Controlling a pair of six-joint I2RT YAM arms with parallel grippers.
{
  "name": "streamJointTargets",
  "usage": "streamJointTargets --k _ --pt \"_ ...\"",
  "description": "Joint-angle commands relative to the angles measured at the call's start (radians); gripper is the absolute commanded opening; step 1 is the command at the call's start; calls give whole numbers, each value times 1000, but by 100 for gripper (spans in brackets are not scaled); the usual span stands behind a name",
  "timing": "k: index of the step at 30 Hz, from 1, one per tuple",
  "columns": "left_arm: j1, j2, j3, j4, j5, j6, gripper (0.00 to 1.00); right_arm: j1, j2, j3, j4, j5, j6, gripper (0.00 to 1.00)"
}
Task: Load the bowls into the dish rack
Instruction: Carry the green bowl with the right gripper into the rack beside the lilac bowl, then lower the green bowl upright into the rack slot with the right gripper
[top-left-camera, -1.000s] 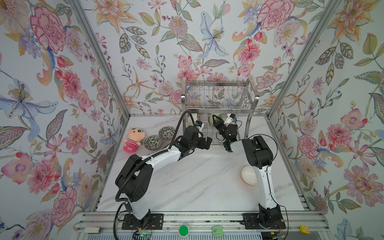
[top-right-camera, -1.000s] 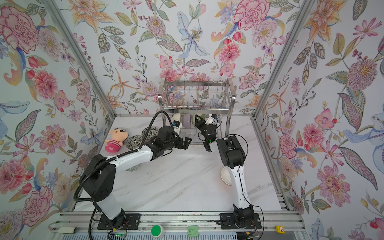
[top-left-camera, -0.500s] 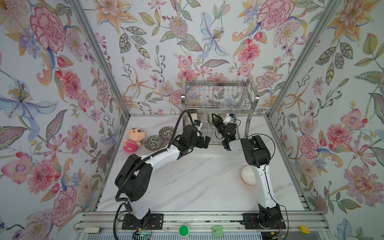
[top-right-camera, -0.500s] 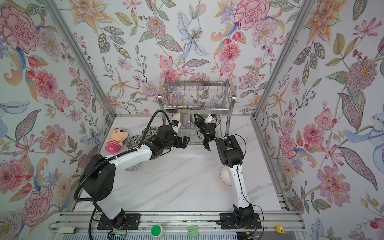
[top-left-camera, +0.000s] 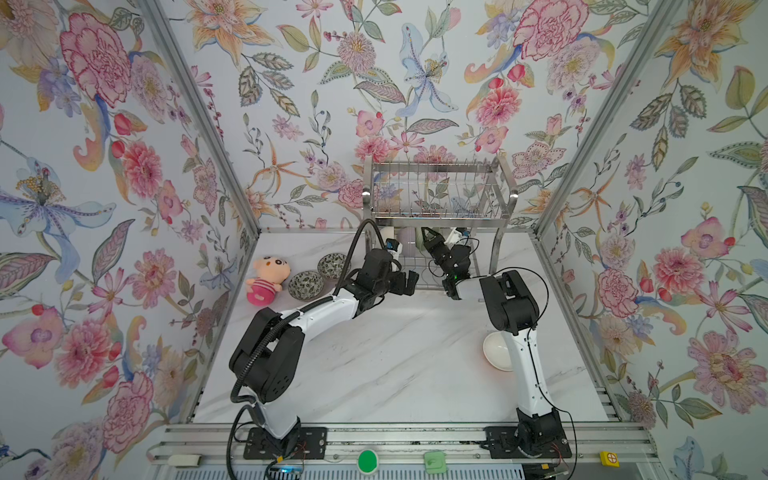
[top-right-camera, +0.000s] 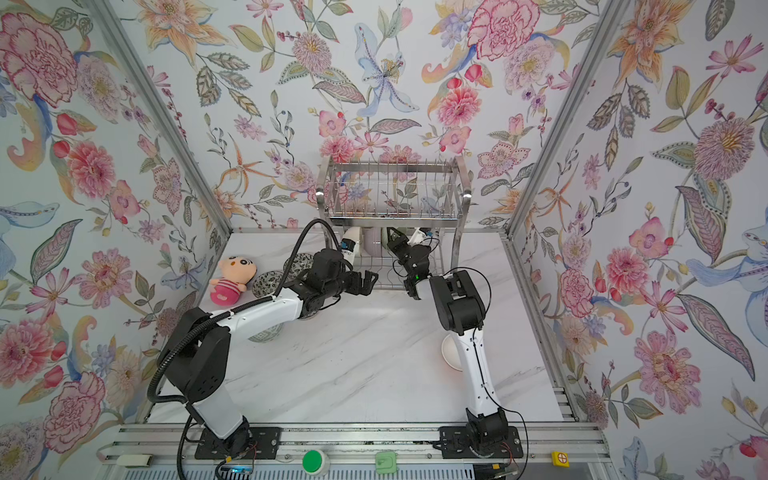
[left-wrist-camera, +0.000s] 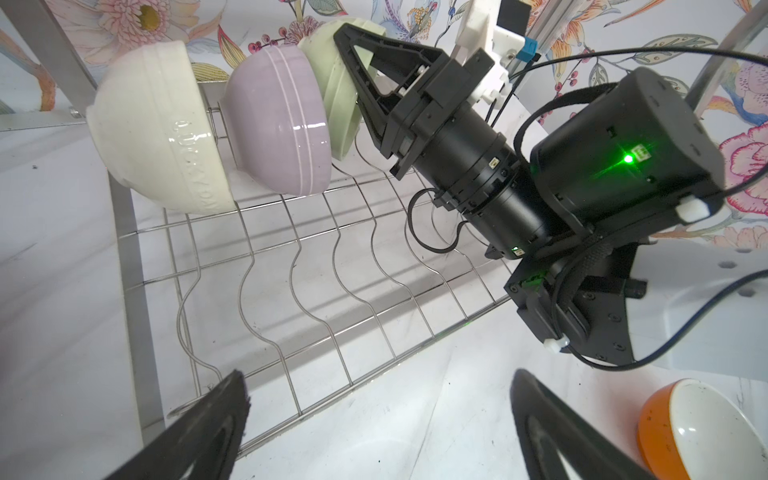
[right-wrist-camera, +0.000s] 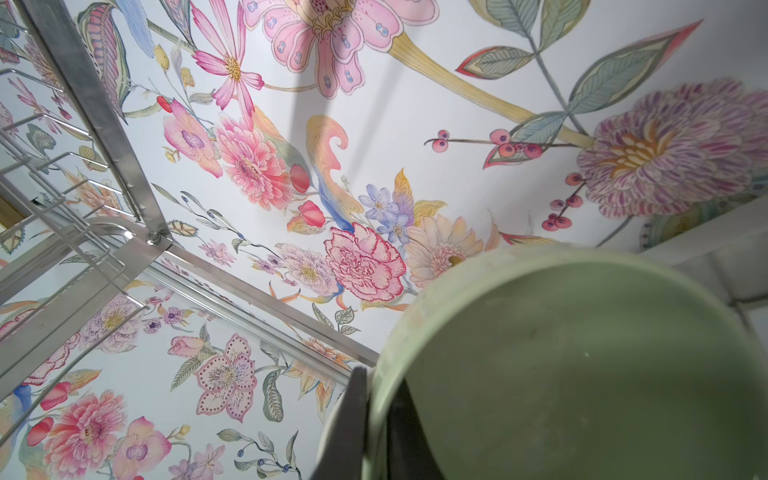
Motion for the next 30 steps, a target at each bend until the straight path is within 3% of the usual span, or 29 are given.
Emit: streamJointTargets --k 1,5,30 --pt "12 -15 -15 -7 -9 13 99 -1 -17 16 -48 0 7 2" --pt "11 -15 -20 -3 -7 11 99 -8 -32 14 -114 2 6 3" --pt "12 -38 -19 -24 -21 0 99 -44 19 47 -123 -76 97 11"
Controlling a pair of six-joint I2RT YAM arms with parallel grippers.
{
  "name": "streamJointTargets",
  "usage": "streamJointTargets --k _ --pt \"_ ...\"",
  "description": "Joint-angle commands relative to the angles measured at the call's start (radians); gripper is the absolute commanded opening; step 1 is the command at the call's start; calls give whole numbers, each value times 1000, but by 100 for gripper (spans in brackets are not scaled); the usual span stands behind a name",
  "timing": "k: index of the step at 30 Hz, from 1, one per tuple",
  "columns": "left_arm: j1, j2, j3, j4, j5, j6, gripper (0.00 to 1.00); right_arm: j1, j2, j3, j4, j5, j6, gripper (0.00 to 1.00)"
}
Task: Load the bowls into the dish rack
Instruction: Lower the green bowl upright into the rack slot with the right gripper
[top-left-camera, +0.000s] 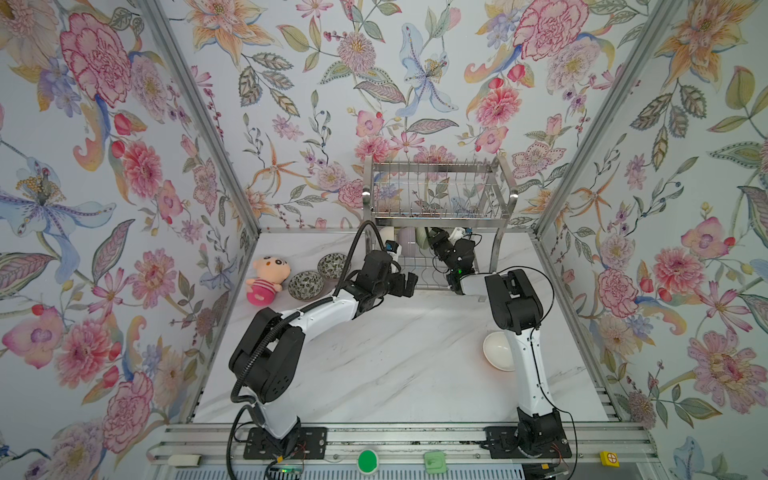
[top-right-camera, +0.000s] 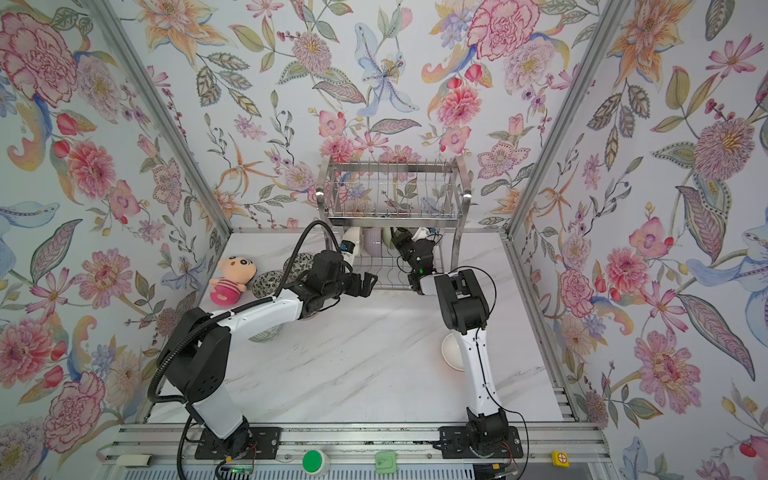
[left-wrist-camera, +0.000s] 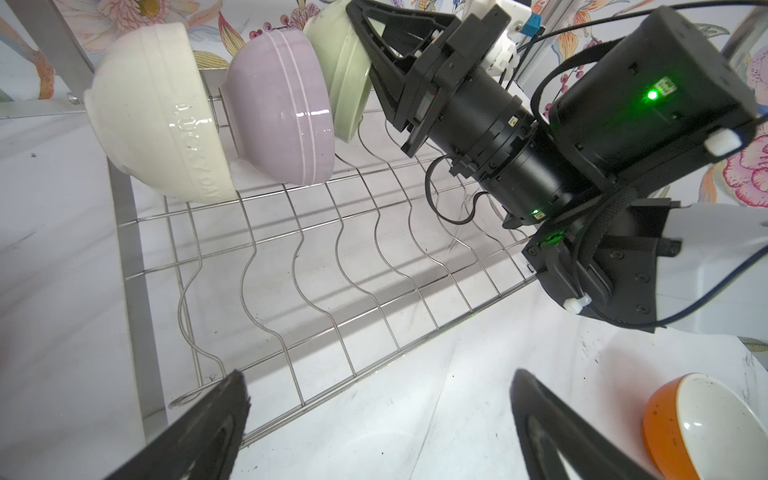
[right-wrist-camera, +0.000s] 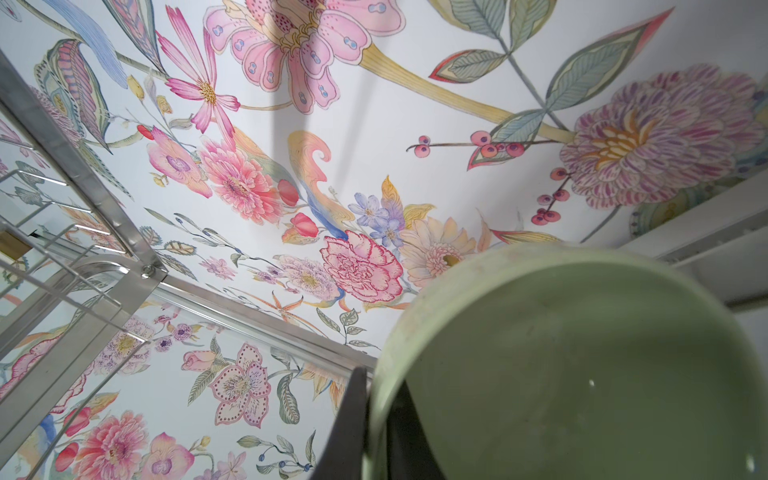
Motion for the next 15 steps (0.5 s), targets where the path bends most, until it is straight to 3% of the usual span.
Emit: streamJointTargets --k 1,15 --pt "12 -37 -4 -26 -22 2 99 -8 26 4 -29 -21 13 11" --pt "9 -46 -8 -22 -21 -2 99 -14 12 -54 20 -96 18 13"
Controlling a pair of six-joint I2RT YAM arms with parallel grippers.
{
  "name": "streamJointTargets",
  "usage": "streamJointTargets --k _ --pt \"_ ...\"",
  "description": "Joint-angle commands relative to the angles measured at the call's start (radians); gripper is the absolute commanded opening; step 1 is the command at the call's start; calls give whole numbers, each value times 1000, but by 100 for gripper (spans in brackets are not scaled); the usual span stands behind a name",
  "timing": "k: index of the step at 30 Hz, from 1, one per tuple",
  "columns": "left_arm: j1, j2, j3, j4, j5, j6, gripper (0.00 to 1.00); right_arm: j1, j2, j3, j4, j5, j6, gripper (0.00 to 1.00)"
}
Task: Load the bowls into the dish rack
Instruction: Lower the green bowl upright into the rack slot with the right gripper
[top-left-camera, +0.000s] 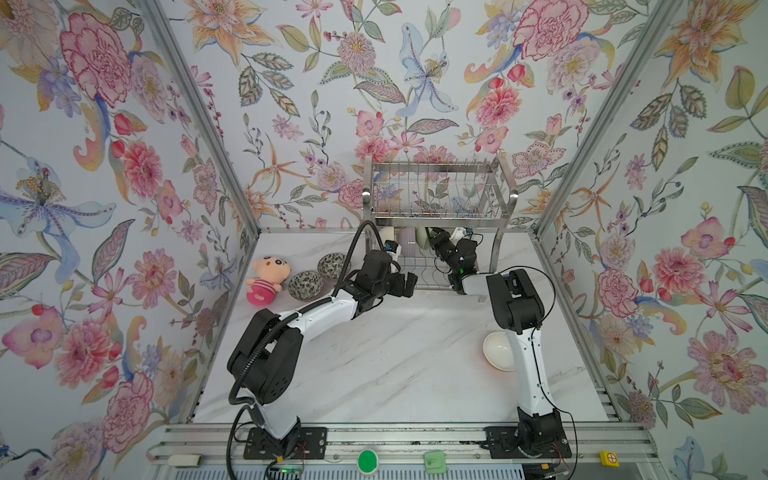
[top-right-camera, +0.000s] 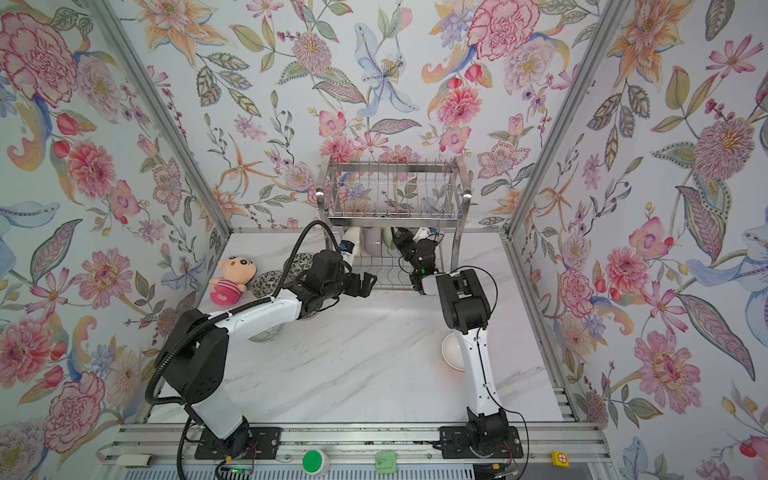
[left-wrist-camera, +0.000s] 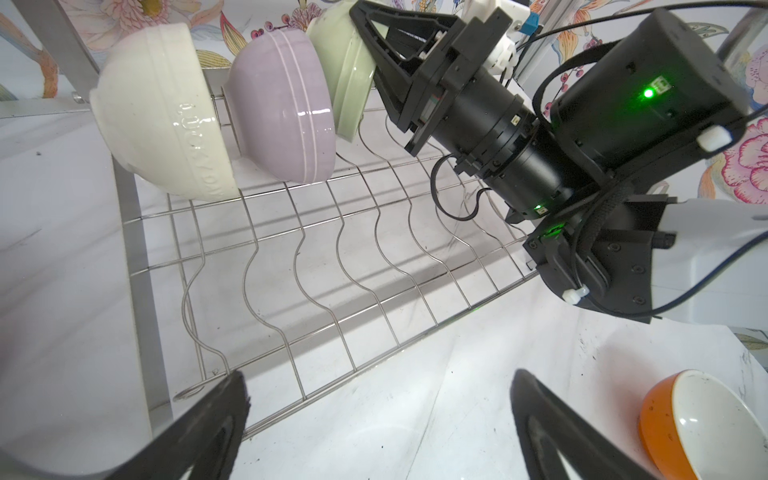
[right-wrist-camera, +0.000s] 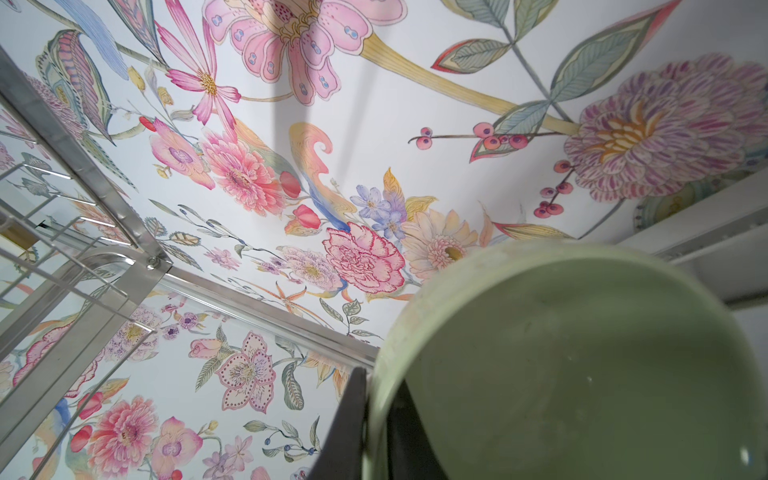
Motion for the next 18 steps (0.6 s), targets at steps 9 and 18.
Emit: streamJointTargets --k 9,18 --pt "7 -40 -18 2 -21 -9 99 -7 0 -75 9 -72 -2 17" --pt "3 -45 -20 1 -24 -10 99 -11 -34 -102 -19 -80 -47 20"
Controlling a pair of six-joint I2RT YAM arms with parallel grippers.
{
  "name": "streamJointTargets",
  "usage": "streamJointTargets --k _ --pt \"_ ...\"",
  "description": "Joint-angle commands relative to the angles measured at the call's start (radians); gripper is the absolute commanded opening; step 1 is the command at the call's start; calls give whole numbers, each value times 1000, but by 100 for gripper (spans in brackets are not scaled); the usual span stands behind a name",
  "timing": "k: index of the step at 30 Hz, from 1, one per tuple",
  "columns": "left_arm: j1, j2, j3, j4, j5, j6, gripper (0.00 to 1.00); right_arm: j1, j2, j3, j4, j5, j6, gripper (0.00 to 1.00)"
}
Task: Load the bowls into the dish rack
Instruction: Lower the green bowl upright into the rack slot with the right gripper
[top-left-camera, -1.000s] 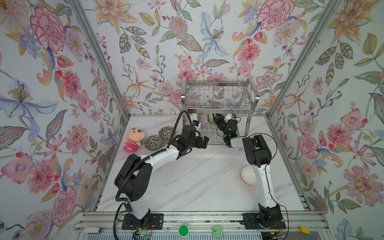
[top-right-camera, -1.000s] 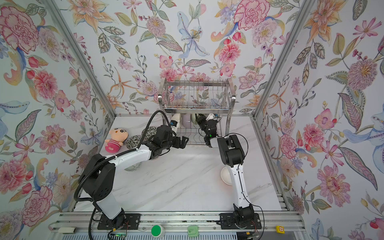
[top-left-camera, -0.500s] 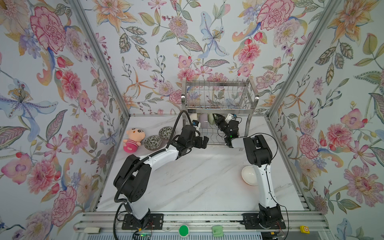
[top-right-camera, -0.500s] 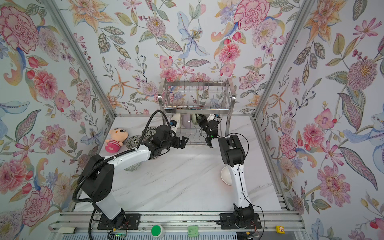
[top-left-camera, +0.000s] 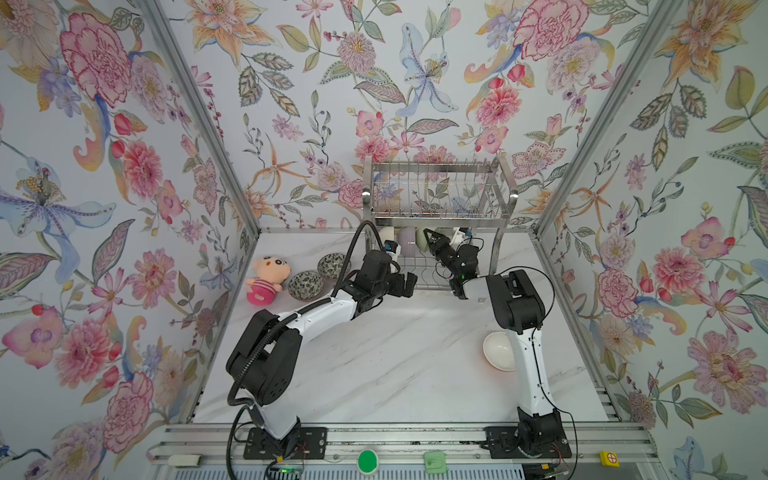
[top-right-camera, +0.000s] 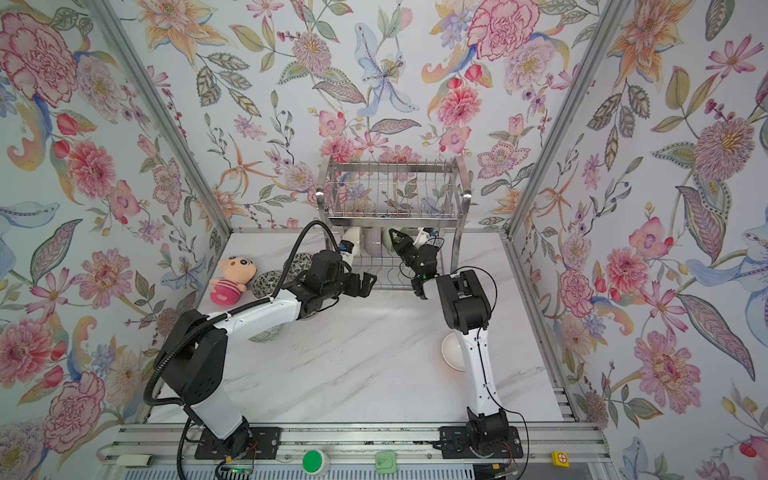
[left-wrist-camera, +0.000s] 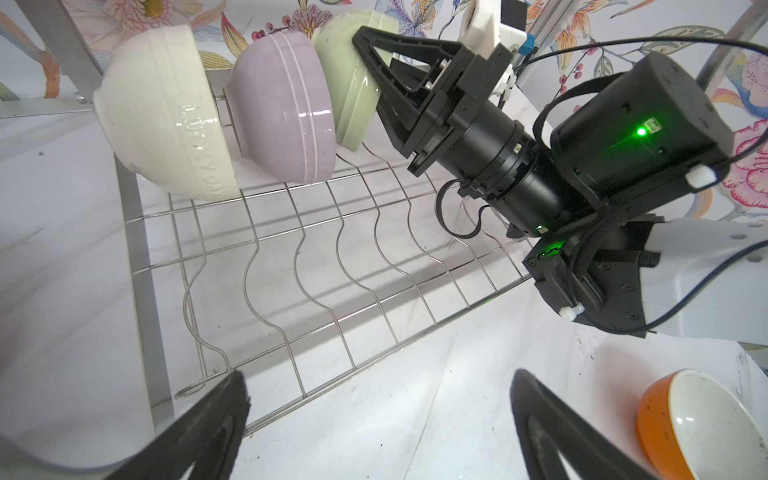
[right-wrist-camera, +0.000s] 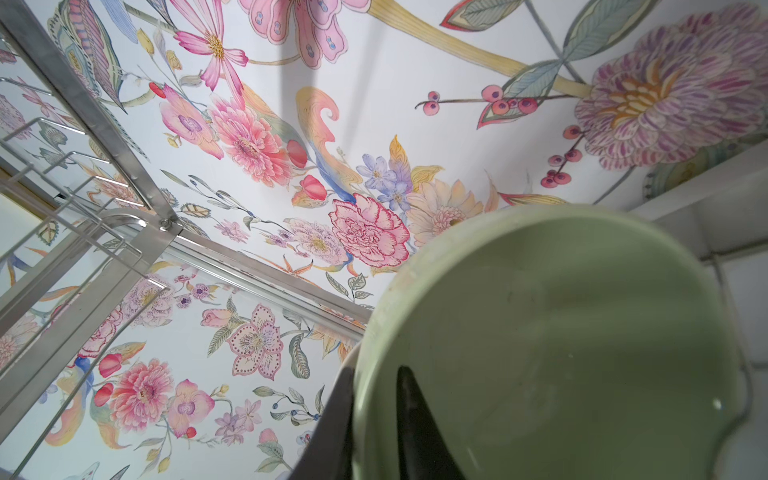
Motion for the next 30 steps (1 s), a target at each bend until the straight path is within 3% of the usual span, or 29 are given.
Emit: streamJointTargets --k 1,30 --pt "4 -36 -17 2 -22 -8 99 -7 -26 -33 -81 -17 -34 21" --pt "-18 -33 1 -8 -33 -12 99 -21 -96 -97 -72 -19 -64 35"
